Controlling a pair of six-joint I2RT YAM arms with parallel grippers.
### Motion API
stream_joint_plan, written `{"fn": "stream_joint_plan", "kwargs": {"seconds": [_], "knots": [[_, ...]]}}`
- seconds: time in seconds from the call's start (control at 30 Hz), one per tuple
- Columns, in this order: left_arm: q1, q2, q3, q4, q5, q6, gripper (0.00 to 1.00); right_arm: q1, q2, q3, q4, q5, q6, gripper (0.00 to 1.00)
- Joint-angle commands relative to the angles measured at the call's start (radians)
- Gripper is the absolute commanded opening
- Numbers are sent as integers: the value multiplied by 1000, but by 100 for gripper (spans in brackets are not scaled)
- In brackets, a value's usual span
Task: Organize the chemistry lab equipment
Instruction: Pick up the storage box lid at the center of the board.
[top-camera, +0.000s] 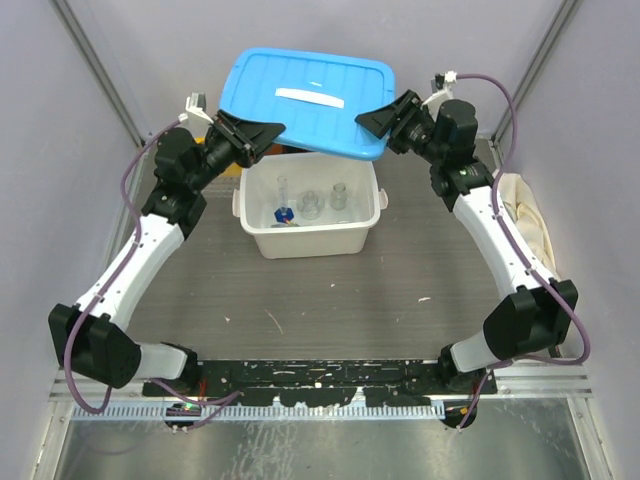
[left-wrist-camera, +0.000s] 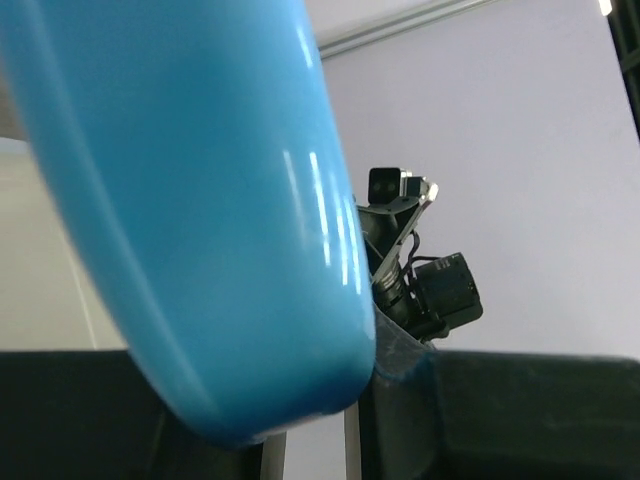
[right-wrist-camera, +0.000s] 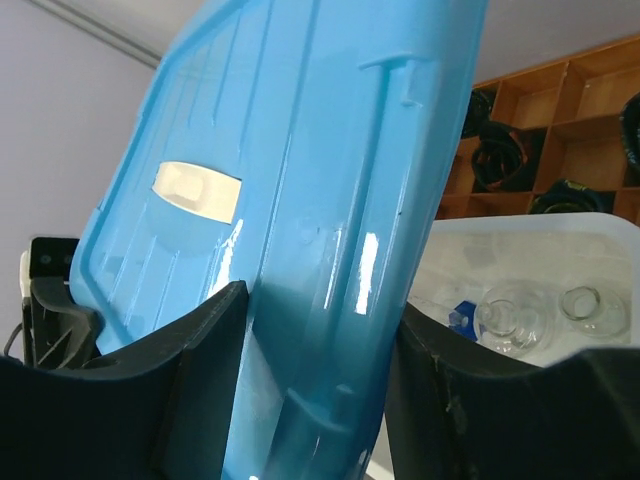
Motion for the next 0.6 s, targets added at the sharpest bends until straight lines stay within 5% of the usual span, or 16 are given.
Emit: {"fn": "stream_joint_plan", "kwargs": {"seconds": [0.0,0.07,0.1,0.23,0.4,0.57], "knots": [[-16,-72,-24,-64,3,168,0,-33,39,46,155,-1,49,27],[-16,-110,-47,-75,-21,183,0,-46,63,37,237,-53,113,4],[-16,-119,-55,-85,-31,189,3,-52,73,33,267,-73,135,1],[-16,-120,-61,-131,-59,203,25,-59,95,18,381,-117,193,1],[-16,-88,-55,-138,-42,200,67,-78,101,3,520,-175,279,1],[-16,-33,-67,-108,-42,191,80,-117,100,6,635,-229,392,1]]}}
